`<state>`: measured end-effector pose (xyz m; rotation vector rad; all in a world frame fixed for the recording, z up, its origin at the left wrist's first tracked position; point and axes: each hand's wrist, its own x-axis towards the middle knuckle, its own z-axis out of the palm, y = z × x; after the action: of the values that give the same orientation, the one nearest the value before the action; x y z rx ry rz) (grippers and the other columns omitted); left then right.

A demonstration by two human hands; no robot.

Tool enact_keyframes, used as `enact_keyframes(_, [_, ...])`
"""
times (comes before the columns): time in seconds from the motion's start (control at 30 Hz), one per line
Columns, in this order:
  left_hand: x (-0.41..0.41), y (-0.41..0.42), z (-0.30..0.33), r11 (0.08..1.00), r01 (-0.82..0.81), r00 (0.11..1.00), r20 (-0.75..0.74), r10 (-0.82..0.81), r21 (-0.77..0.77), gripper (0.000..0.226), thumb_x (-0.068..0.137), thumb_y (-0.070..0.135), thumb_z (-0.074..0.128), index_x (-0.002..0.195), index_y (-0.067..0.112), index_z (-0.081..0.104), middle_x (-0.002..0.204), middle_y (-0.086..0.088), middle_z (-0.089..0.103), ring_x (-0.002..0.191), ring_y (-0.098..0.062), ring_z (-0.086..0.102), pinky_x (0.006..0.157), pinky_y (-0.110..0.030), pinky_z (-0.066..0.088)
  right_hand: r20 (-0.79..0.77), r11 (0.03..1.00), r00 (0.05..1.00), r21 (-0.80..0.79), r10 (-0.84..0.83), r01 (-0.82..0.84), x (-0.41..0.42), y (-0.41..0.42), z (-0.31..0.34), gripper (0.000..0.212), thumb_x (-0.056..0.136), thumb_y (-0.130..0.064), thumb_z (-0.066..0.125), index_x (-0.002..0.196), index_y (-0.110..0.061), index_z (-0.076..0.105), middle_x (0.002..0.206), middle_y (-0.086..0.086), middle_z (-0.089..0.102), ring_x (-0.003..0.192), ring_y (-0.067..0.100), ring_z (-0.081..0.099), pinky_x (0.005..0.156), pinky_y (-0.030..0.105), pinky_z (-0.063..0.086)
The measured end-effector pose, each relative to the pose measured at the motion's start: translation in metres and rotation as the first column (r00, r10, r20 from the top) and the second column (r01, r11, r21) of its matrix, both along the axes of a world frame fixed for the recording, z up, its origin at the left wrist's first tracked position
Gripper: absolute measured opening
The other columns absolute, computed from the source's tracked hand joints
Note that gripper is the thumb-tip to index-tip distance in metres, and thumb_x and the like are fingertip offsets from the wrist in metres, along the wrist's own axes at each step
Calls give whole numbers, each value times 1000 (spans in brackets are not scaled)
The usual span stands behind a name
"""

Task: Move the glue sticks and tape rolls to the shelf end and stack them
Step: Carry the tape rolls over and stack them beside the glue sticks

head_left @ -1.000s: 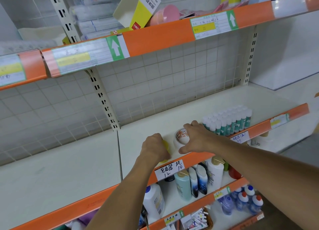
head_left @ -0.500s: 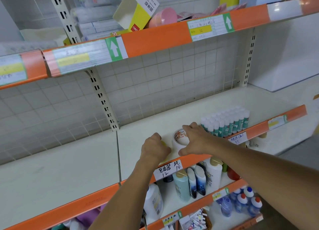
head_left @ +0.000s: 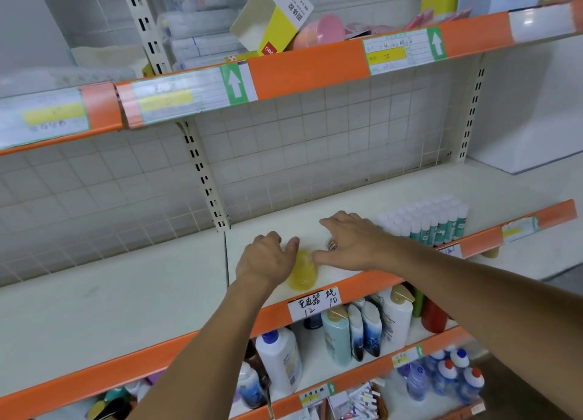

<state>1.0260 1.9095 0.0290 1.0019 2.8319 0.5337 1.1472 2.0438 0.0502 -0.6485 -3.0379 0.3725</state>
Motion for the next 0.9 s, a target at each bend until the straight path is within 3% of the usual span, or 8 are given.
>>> enact_keyframes(0.13, [-11,-31,4,991,-58,995,-88,47,-122,63,100,58,25,134,12,51,133,-14,53,122,-32,50,100,-44,43,-7,998,998,-4,64,-64,-18,-17,8,72,95,-64,40,148,-15,38,153,8,36,139,26,32,111,41,30])
enact_keyframes(0.3, [-28,-79,4,965,-143,985,-125,117,-219,64,100,59,23,134,12,50,131,-13,54,119,-30,51,98,-43,45,-18,983,983,28,181,-181,-44,-52,14,72,98,-64,35,151,-15,36,153,9,37,140,28,34,112,42,30])
enact_keyframes(0.47, [-45,-127,8,945,-226,970,-145,196,-237,62,101,57,25,134,11,50,131,-13,53,121,-31,49,99,-42,43,-6,956,958,56,287,-287,-79,-91,12,68,98,-63,35,144,-14,45,148,9,43,134,28,40,110,42,34])
enact_keyframes(0.67, [-72,-195,4,913,-306,947,-187,262,-270,61,100,58,25,132,13,51,128,-11,55,117,-29,51,95,-41,47,60,900,900,40,432,-435,-127,-153,7,69,99,-63,34,147,-13,42,150,10,41,135,28,39,110,45,34])
enact_keyframes(0.9, [-105,-271,-3,890,-369,927,-171,333,-269,57,101,55,29,129,12,53,124,-11,56,113,-29,53,94,-42,47,107,835,834,54,541,-548,-178,-228,-10,64,96,-57,47,142,-13,45,146,11,43,131,30,42,108,46,37])
